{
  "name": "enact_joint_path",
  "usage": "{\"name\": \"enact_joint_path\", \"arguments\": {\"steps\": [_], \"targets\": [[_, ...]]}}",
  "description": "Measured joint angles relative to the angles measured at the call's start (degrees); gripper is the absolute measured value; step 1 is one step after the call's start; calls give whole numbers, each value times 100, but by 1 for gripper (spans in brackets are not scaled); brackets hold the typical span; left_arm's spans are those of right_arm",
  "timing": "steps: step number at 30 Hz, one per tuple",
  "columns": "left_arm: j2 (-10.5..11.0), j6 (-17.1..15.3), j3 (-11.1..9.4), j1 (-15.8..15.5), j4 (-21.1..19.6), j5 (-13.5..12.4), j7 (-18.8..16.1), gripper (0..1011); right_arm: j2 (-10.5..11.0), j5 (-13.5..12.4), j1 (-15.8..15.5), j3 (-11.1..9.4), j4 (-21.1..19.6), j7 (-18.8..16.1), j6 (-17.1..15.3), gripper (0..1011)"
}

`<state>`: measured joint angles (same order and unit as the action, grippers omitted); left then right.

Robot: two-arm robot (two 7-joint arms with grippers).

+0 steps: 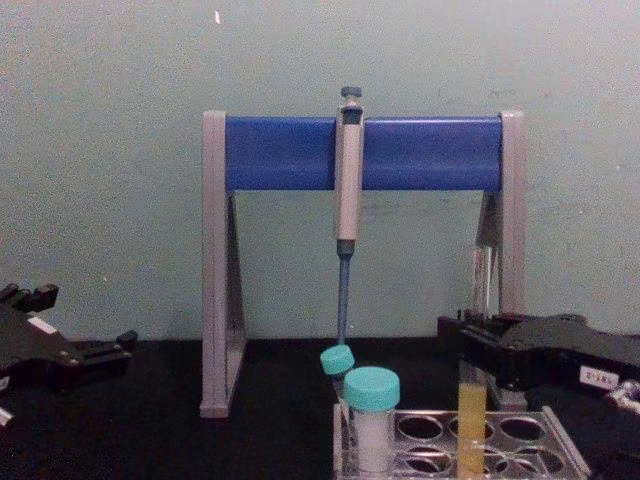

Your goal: Pick up the test tube from the test tube rack, shake it, then place it back into the test tube rack.

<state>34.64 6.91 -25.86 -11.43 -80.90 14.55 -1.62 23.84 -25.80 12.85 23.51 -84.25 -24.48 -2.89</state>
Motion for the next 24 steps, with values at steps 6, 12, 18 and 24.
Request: {"name": "enact_joint_path", "arguments": {"steps": [6,12,18,24], "targets": [[0,0,0,0,0,0,0,1010,22,47,-86,-74,-138,-18,109,232],[0,0,0,0,0,0,0,1010,60,14,-166,-164,-330,-34,138,232],[0,0,0,0,0,0,0,1010,130,-12,-259,-264,-608,-31,205,232],[0,0,0,0,0,0,0,1010,186,-65,-328,-373,-861,-19,243,232]]}}
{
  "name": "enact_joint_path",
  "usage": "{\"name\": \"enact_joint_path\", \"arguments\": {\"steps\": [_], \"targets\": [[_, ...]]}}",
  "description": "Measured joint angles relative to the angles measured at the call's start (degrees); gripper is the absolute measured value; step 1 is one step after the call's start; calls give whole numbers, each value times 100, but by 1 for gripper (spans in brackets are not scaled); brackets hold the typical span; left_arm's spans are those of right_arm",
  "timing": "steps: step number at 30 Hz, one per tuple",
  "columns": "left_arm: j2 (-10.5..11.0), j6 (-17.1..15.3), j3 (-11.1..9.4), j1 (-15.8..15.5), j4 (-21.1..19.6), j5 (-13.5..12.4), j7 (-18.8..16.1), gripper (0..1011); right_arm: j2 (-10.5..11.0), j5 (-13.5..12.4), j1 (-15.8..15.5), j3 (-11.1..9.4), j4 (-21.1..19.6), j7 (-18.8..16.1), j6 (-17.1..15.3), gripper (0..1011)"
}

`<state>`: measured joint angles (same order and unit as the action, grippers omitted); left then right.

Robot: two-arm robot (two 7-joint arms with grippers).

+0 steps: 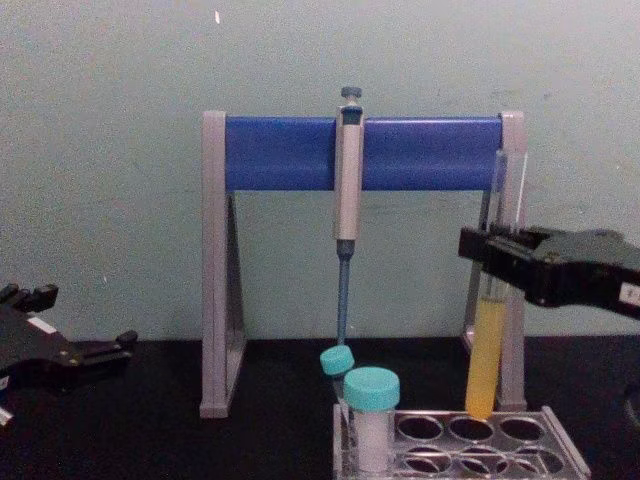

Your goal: Pick up the test tube from the test tube rack, shake it, then place it back into the test tube rack.

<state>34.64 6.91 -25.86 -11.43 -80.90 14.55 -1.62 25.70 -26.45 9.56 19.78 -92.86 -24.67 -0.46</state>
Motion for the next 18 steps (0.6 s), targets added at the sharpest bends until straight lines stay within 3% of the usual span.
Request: {"name": "enact_joint_path", "arguments": {"steps": [18], "targets": [[0,0,0,0,0,0,0,1010,43,-31,-34,-37,-144,20,1,232]]}}
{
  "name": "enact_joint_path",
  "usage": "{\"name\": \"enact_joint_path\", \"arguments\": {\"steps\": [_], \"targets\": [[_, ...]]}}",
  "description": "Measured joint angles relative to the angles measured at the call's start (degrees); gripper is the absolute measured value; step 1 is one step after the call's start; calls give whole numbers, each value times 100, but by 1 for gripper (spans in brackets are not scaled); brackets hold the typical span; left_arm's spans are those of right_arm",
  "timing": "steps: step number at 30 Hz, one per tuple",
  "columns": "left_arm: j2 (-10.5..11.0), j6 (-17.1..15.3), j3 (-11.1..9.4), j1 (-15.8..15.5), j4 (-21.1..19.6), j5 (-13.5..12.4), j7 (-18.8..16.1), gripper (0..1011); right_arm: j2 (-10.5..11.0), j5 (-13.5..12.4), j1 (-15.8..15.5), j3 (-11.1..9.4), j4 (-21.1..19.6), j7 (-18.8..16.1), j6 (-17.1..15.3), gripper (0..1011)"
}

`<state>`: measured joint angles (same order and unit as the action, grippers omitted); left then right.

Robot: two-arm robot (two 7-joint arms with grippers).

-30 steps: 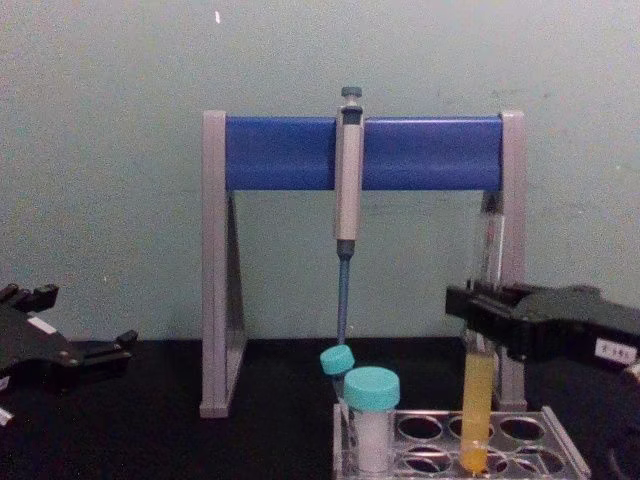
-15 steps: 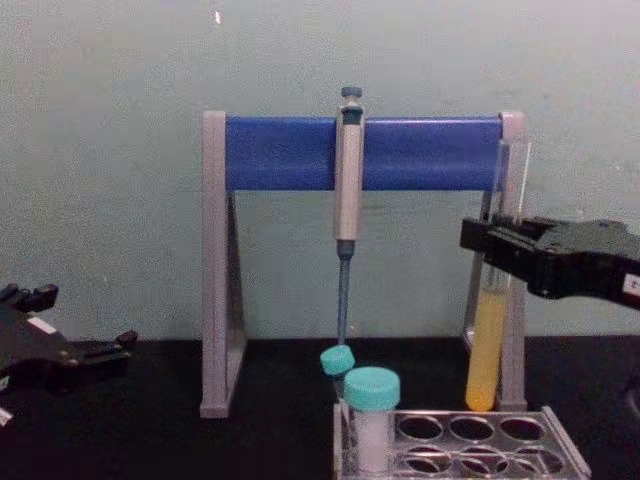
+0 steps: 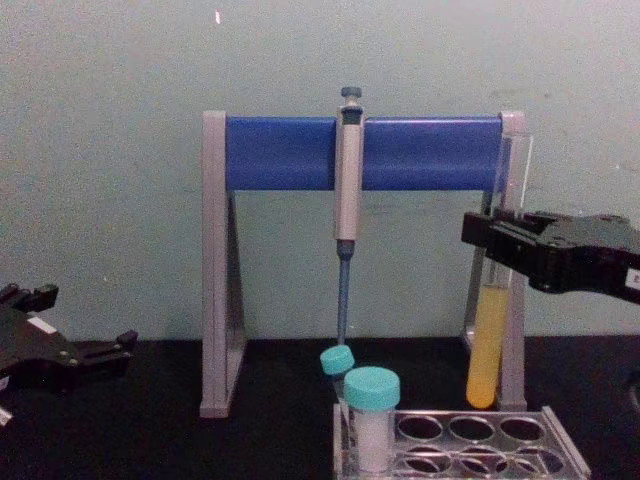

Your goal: Pick up the test tube from the test tube rack, shake it, then place it back into the test tube rack.

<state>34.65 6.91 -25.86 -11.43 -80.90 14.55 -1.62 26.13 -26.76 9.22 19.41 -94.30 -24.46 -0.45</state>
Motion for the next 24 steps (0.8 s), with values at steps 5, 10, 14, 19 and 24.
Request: {"name": "enact_joint_path", "arguments": {"steps": [5,10,14,19,24], "targets": [[0,0,0,0,0,0,0,1010,-6,5,13,-11,3,39,-7,232],[0,0,0,0,0,0,0,1010,19,6,-49,-106,-43,115,-5,232],[0,0,0,0,0,0,0,1010,76,1,-137,-185,-107,150,-5,232],[0,0,0,0,0,0,0,1010,221,-35,-366,-307,-303,159,-33,232],[0,0,0,0,0,0,0,1010,396,-152,-610,-381,-563,13,-50,232]]}}
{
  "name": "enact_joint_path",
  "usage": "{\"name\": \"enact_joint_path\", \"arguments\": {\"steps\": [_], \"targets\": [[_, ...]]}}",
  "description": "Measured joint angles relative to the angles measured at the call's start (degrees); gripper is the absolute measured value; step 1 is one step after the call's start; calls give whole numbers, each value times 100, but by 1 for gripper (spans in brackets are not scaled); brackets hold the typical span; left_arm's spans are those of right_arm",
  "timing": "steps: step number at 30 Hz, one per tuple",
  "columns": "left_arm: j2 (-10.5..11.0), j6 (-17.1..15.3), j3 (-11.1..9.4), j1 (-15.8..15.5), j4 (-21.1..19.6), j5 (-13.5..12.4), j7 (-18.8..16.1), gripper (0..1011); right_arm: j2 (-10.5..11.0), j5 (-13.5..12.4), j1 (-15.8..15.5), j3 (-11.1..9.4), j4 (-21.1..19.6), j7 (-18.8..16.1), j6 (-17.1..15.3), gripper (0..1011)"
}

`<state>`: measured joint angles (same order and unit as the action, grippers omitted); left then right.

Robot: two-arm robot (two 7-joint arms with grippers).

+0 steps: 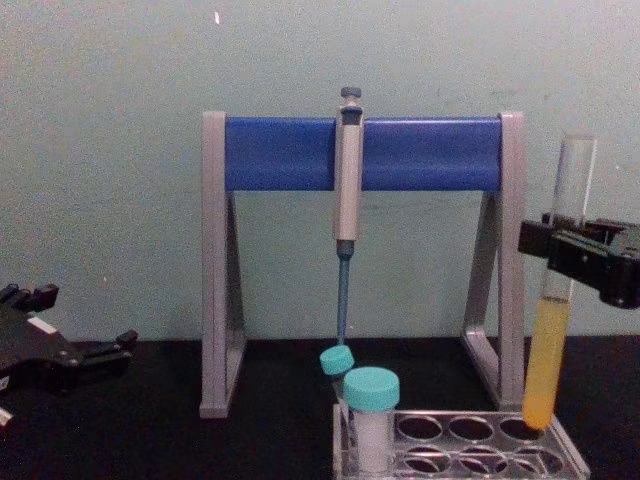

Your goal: Pick up the test tube from the test tube rack, shake it, then place it back into the test tube rack.

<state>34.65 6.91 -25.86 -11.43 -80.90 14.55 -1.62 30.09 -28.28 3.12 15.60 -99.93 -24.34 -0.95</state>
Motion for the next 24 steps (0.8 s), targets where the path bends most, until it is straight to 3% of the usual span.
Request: {"name": "enact_joint_path", "arguments": {"steps": [6,11,24], "targets": [[0,0,0,0,0,0,0,1010,84,-124,-33,116,-110,-200,-66,232],[0,0,0,0,0,0,0,1010,33,-145,128,295,-23,-261,-128,232],[0,0,0,0,0,0,0,1010,-425,-70,839,639,735,-193,14,232]]}}
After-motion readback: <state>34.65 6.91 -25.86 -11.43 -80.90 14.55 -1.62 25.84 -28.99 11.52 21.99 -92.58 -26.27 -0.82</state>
